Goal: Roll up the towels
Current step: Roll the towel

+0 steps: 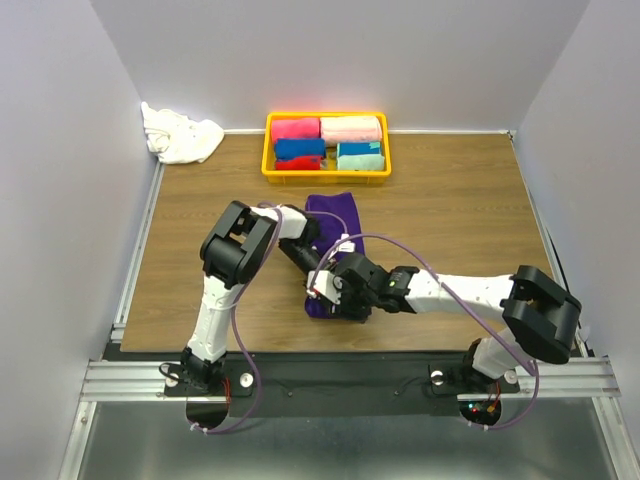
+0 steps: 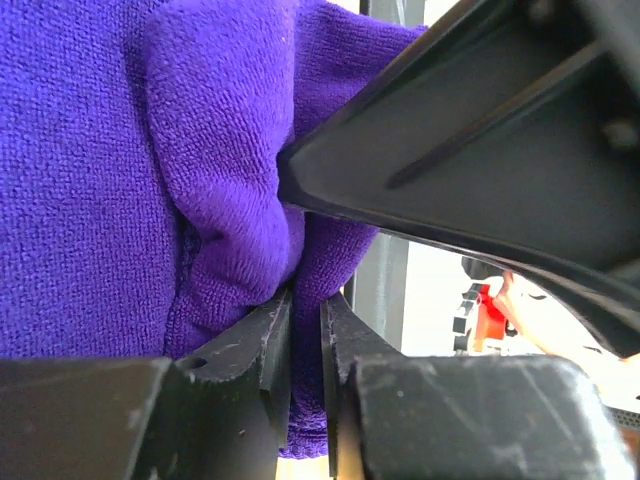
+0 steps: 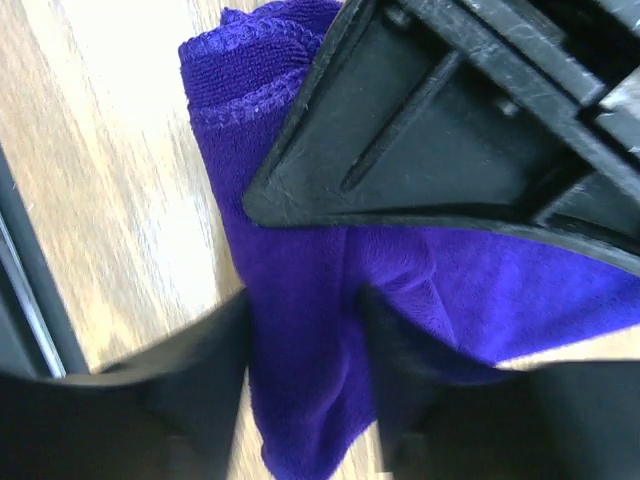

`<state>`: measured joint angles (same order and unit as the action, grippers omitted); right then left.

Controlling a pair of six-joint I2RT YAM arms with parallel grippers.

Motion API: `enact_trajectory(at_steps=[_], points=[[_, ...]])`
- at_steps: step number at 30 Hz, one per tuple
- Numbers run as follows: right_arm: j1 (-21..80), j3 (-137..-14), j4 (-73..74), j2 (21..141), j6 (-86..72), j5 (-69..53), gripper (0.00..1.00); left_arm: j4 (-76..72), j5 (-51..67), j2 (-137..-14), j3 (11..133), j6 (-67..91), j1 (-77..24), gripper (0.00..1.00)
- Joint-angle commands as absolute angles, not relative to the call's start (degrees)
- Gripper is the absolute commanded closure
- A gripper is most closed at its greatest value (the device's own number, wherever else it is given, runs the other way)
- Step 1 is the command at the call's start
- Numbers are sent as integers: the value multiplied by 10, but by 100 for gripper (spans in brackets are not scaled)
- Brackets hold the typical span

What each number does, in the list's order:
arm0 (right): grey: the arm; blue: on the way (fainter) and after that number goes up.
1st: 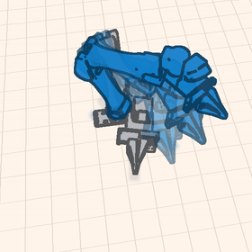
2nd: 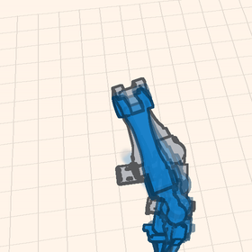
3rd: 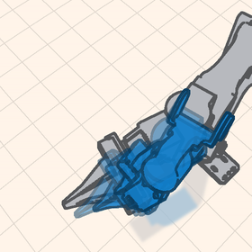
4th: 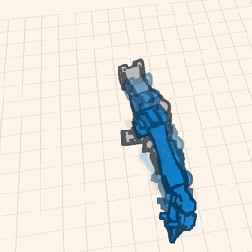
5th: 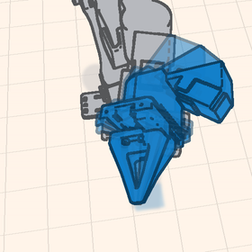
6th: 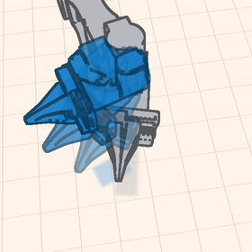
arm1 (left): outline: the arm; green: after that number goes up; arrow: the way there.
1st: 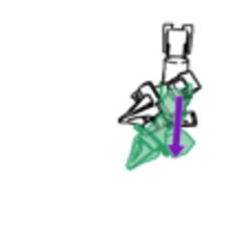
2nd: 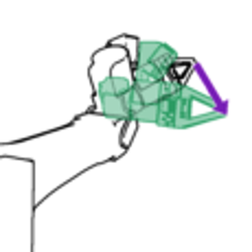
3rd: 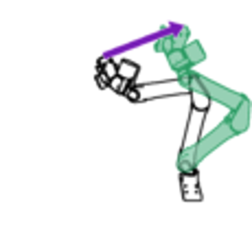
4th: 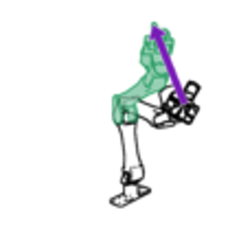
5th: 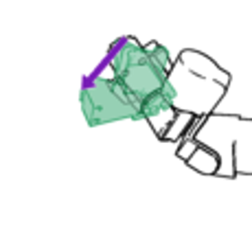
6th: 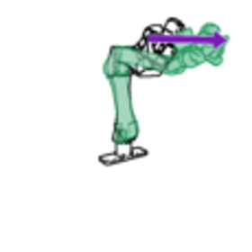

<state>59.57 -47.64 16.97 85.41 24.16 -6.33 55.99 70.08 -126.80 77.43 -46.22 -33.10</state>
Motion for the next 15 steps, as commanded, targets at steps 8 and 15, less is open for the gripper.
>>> enact_trajectory(at_steps=[8,15], points=[[584,-461,142,853,190,-183,99,555,679,-1187,760,-522,-291,52],[549,-477,199,860,171,-286,99,568,649,-1117,748,-533,-206,47]])
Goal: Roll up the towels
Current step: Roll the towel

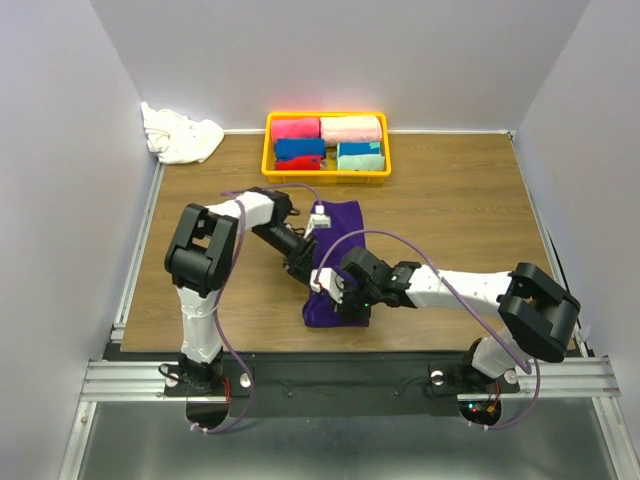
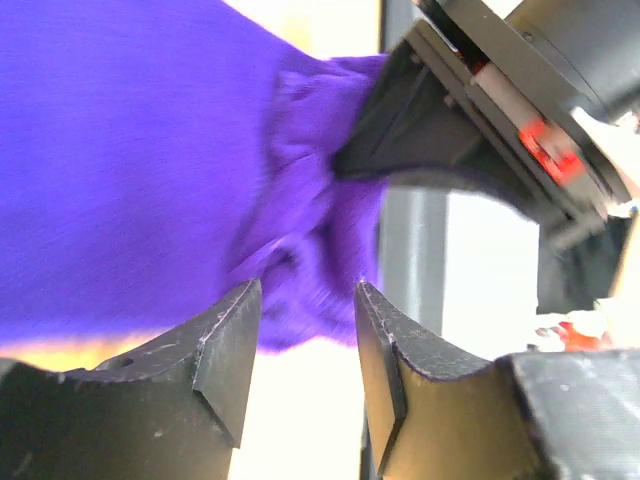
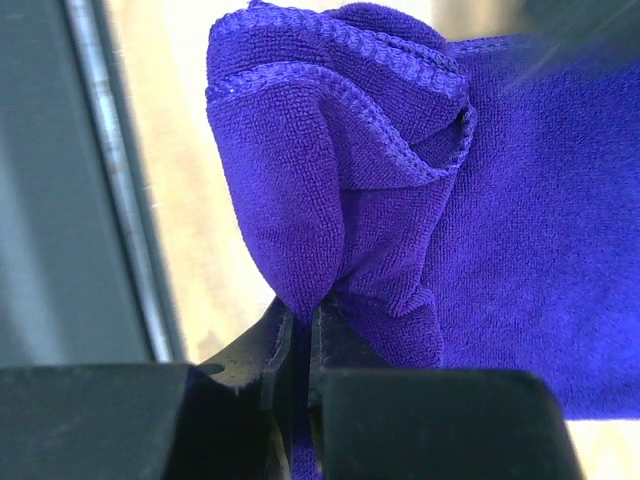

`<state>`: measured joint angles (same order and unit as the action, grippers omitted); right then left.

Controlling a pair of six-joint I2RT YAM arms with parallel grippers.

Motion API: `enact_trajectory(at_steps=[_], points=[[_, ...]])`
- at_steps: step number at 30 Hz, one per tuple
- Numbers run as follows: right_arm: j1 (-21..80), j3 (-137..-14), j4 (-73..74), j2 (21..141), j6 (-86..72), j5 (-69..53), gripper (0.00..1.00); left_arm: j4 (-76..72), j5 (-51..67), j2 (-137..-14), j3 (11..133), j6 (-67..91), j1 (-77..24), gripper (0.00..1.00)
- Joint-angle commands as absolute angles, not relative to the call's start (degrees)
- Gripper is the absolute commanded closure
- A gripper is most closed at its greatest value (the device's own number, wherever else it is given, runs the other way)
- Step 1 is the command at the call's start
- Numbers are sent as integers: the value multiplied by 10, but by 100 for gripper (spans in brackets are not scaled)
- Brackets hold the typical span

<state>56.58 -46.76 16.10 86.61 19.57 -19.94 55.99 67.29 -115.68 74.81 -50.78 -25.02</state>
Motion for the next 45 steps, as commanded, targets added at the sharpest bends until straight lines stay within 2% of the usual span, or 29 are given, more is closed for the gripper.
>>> enact_trajectory(at_steps=[1,6,11,15,19,22,25,30,34,38,45], points=[[541,-480,206,862,165,-310,99,569,638,-1114,751,-533,-174,47],[474,-507,219,905,116,-414,99,495,600,-1060,744,-472,-63,43],[423,-543,231,971,82,-523,100,347,485,-884,673,-434,-48,39],[394,-559,236,1020,67,-588,99,284,369,-719,583,-490,-134,36],[374,-591,251,1082,55,-640,99,183,230,-600,425,-515,-321,30],[359,-598,253,1110,51,-664,99,132,188,-550,356,-519,-408,25],[350,-610,261,1135,46,-674,99,84,115,-548,322,-520,-529,24],[349,-624,271,1167,48,-684,99,12,54,-590,298,-532,-612,24],[348,-630,279,1182,49,-690,99,-57,29,-623,283,-546,-644,24],[346,-636,286,1194,56,-696,99,-76,11,-672,284,-554,-657,36],[346,-649,294,1205,63,-701,98,-91,33,-700,269,-549,-667,37]])
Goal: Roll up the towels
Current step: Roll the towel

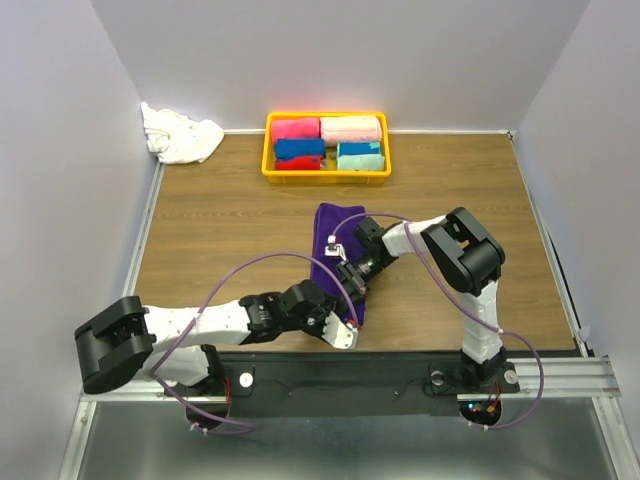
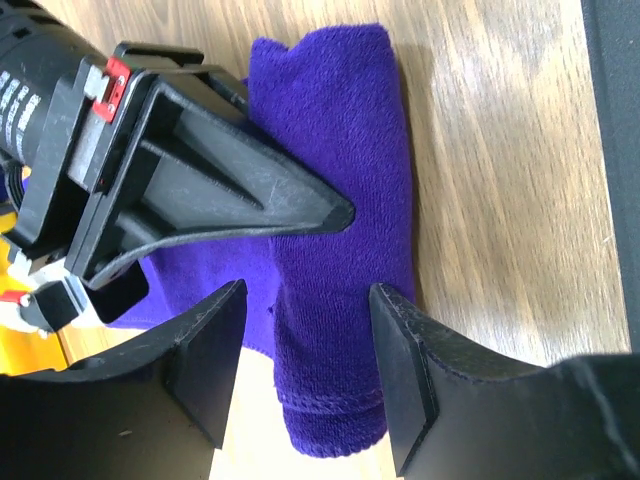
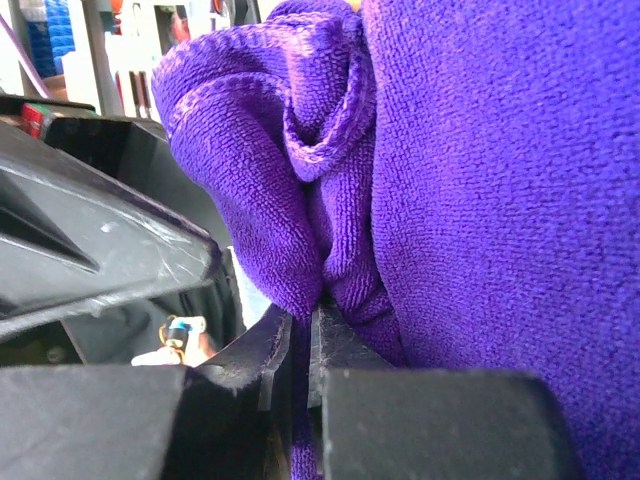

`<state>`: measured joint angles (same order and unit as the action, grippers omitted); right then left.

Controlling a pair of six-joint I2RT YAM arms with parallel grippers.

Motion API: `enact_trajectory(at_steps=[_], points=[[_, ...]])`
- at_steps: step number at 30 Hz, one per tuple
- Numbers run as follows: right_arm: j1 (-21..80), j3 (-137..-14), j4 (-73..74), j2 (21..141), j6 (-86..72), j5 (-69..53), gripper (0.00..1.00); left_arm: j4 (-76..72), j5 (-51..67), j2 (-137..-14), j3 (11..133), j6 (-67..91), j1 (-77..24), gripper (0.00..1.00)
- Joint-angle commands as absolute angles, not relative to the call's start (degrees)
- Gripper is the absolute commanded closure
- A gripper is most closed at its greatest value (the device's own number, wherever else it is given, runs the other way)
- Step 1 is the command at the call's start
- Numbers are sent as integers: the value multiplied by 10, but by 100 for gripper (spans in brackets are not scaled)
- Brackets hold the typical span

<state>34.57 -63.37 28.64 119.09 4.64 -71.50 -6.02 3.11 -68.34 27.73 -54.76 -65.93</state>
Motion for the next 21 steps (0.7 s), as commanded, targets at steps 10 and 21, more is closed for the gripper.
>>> enact_trajectory(at_steps=[10,21], points=[[345,-649,304,1212,76,-687,99,-31,89,-669,296,-523,-671,30],[343,-653,316,1219,86,-700,98,-17,82,-692,307,-490,-677,32]])
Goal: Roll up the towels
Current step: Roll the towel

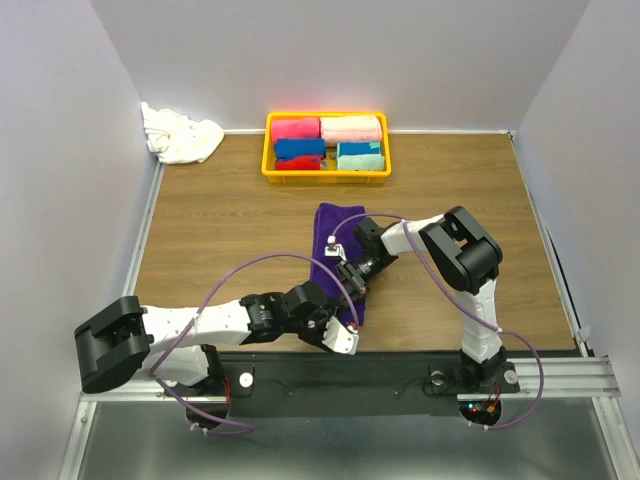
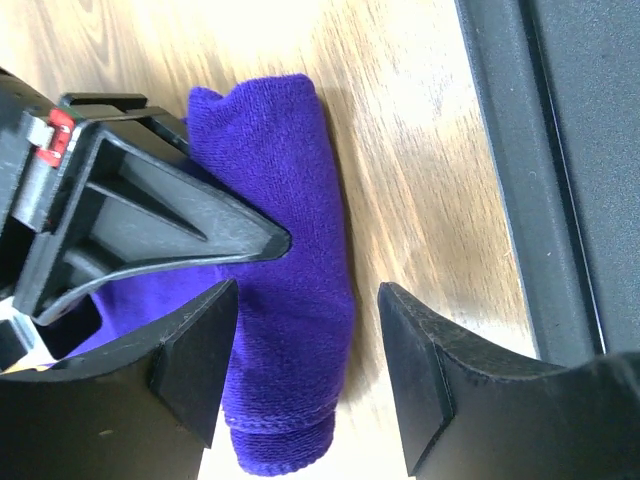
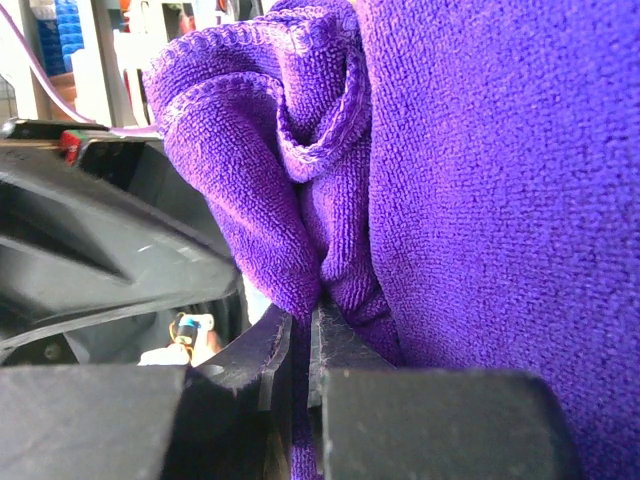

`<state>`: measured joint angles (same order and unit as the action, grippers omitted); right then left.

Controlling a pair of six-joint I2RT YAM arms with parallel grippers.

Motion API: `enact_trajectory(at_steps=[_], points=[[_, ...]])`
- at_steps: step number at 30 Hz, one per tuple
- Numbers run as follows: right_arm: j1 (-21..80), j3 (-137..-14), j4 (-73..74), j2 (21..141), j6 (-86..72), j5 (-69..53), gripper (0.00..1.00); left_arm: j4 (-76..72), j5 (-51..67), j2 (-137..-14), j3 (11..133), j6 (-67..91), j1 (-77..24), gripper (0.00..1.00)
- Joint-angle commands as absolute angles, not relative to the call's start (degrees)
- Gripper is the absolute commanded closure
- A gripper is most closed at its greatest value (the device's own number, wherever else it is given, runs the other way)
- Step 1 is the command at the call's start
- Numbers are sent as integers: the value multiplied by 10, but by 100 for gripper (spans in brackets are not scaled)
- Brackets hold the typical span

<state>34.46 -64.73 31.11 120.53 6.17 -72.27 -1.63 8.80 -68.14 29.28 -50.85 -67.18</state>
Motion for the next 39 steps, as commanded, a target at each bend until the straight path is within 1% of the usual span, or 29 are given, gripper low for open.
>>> enact_trajectory(at_steps=[1,5,8,10,11,12,13,14,15,17,18,19,20,21,22,23,24,25,26,27,28,30,31,32,34,35,39], points=[[343,-652,316,1219,87,-700,98,-25,71,-710,308,-490,-677,32],[342,-650,320,1219,92,-698,98,-50,9,-759,314,-483,-676,37],[342,-650,323,1220,97,-699,96,-59,5,-785,318,-477,-676,41],[342,-651,328,1216,98,-699,94,-59,5,-797,320,-468,-676,52],[341,-652,330,1213,99,-697,94,-59,4,-801,318,-466,-676,52],[341,-652,330,1205,100,-694,92,-56,10,-802,319,-462,-675,59],[341,-654,336,1200,102,-686,87,-41,30,-806,323,-459,-676,66],[338,-656,340,1195,102,-679,87,-28,42,-807,328,-458,-675,69],[335,-657,345,1189,106,-672,73,-19,51,-808,332,-454,-675,73],[315,-672,369,1165,115,-642,61,18,91,-806,351,-438,-673,78],[304,-683,381,1156,130,-629,48,30,104,-807,358,-432,-674,81],[283,-707,395,1139,139,-615,43,51,119,-808,371,-424,-672,83],[271,-724,424,1132,156,-592,35,61,143,-810,378,-411,-671,86],[259,-741,438,1125,163,-585,31,71,156,-814,384,-404,-668,87],[230,-757,452,1119,166,-578,24,91,170,-823,400,-400,-663,88],[215,-794,476,1109,171,-567,19,99,195,-829,408,-394,-657,88],[189,-811,489,1106,184,-563,11,116,206,-842,416,-393,-639,88],[178,-830,510,1094,189,-555,8,125,235,-849,433,-392,-628,88],[165,-844,517,1094,192,-550,5,135,248,-856,444,-391,-615,88],[154,-865,522,1079,199,-547,3,146,264,-873,455,-391,-582,89],[130,-871,528,1066,199,-544,2,171,305,-884,481,-392,-564,88],[109,-876,531,1025,208,-537,2,201,339,-912,513,-391,-528,88],[97,-871,533,1009,213,-531,1,231,357,-943,545,-389,-495,88],[97,-866,538,993,218,-513,1,246,393,-960,562,-388,-482,87],[97,-842,546,938,238,-504,0,298,422,-1020,598,-388,-458,87],[97,-832,548,917,241,-494,0,317,451,-1040,635,-392,-454,87],[98,-789,575,831,297,-465,0,385,504,-1127,707,-394,-428,88]])
